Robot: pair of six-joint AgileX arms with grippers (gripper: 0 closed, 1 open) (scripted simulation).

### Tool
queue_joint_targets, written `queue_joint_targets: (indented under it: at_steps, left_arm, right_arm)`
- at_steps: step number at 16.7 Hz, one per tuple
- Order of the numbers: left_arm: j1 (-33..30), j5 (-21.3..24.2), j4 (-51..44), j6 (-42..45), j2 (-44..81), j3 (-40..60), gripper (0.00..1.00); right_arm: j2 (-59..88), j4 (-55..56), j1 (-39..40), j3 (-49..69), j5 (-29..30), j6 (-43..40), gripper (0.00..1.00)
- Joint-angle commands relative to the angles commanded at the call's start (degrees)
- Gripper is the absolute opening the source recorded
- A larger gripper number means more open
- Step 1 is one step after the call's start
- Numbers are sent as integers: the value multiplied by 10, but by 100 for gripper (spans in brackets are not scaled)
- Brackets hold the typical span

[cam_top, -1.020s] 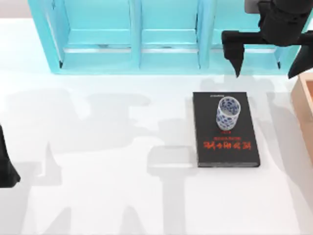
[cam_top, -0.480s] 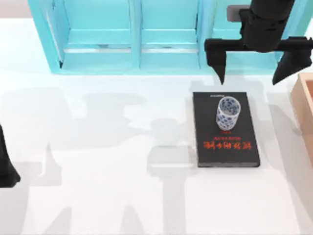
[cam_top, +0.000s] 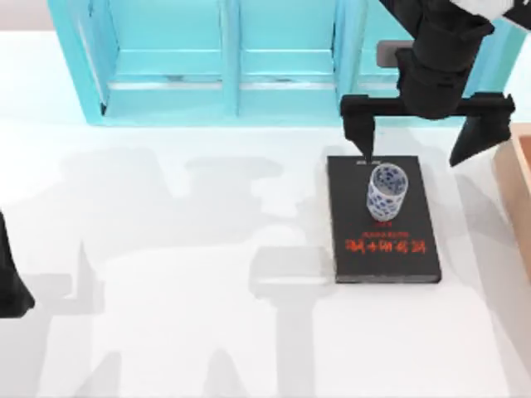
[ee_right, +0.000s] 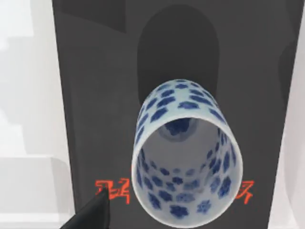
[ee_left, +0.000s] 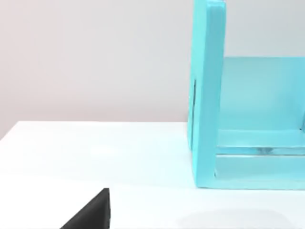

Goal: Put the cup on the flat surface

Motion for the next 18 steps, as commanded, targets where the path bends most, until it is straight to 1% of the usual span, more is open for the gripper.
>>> queue_joint_targets:
  at_steps: [4,6,11,18]
  left_arm:
    - [0,0,0,0,0,0,100]
    - [0,0,0,0,0,0,100]
    - [0,0,0,0,0,0,100]
    - [0,0,0,0,0,0,100]
  right_arm:
    - [2,90,2,-87,0,2,100]
    - [4,118,2,-115,0,2,100]
    - [4,125,2,-121,0,2,100]
    - [4,125,2,-121,0,2,47]
